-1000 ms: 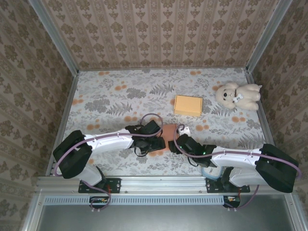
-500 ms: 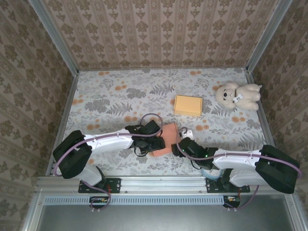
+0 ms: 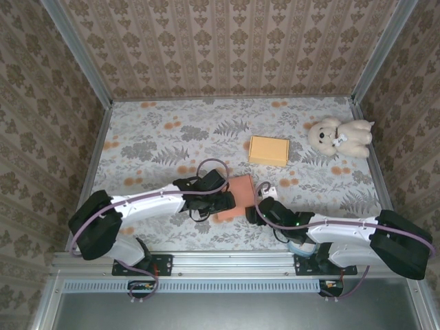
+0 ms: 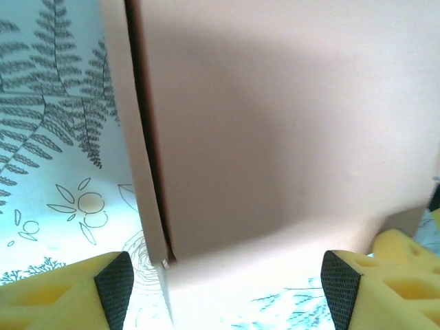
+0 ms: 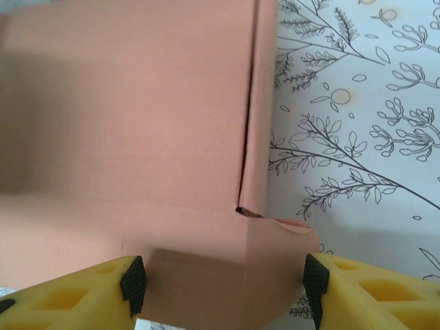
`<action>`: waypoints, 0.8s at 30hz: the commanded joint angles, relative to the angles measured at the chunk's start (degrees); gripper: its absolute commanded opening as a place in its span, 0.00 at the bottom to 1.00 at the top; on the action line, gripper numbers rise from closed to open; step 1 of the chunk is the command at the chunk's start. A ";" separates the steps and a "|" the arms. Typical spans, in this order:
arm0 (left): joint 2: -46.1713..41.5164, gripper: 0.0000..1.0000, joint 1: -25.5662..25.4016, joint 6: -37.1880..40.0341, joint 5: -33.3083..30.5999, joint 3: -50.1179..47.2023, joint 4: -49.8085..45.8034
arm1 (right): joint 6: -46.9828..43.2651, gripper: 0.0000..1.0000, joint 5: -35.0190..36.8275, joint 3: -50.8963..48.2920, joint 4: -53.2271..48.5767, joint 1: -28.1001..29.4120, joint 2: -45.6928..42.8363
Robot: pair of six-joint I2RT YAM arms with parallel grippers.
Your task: Fold the paper box
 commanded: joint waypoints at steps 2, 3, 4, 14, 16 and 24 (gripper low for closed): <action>-4.32 0.82 0.08 -0.50 -4.68 -1.09 0.57 | -1.45 0.68 1.16 2.21 -3.39 0.00 -3.56; -5.05 0.86 0.06 -1.06 -5.43 -1.51 0.62 | -1.96 0.68 1.64 2.64 -4.33 -0.26 -4.34; -5.69 0.90 0.12 -1.66 -5.90 -1.90 0.84 | -2.34 0.68 1.68 2.96 -4.84 -0.53 -5.11; -3.92 1.00 0.60 -12.15 -5.20 -2.12 6.76 | -3.17 0.69 1.24 2.43 -5.95 -2.18 -9.42; -2.27 1.00 0.61 -13.87 -5.18 -0.97 6.85 | -3.17 0.68 1.23 2.13 -5.76 -2.27 -9.42; 5.71 1.00 0.76 -22.40 -5.25 4.22 1.02 | -3.24 0.68 1.25 0.92 -5.96 -2.45 -10.83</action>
